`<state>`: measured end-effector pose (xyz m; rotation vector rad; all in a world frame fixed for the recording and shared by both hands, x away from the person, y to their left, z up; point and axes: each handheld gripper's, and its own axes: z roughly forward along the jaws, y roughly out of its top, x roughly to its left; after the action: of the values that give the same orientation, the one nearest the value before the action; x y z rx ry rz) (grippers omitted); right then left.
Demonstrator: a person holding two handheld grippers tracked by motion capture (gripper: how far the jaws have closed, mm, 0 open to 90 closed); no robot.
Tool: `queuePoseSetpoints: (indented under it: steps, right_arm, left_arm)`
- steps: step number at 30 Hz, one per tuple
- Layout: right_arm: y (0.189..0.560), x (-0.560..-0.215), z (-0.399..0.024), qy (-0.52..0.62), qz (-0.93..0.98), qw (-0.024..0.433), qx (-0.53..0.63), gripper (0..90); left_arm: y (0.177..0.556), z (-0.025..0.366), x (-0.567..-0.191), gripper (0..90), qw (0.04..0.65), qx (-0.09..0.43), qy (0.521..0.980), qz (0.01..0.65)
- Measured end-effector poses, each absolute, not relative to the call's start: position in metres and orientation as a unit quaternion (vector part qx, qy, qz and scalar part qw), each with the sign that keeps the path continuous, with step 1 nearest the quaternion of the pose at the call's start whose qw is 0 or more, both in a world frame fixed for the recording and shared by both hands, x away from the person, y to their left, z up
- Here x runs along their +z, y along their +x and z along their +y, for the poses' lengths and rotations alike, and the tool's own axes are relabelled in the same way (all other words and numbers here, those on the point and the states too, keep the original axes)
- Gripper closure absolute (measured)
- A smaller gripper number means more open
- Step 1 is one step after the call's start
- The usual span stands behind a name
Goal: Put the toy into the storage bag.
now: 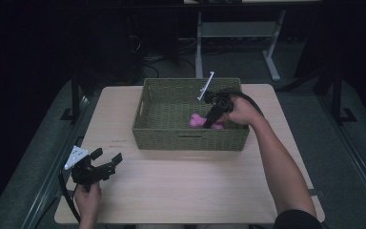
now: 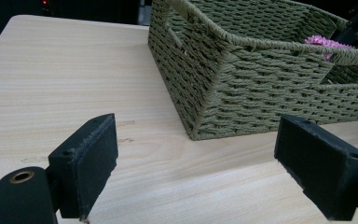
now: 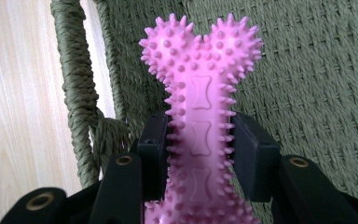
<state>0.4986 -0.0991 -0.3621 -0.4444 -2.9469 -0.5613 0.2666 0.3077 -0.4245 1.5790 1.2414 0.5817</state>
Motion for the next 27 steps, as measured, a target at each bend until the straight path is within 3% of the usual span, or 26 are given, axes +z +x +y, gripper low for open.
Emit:
queuePoseSetpoints:
  steps: [27]
  right_arm:
    - [0.5,-0.381,-0.104,-0.159,-0.97,0.065,-0.172,58.1]
  left_arm:
    - [0.267,0.308,-0.425,12.8,0.501,0.24,0.655,0.513]
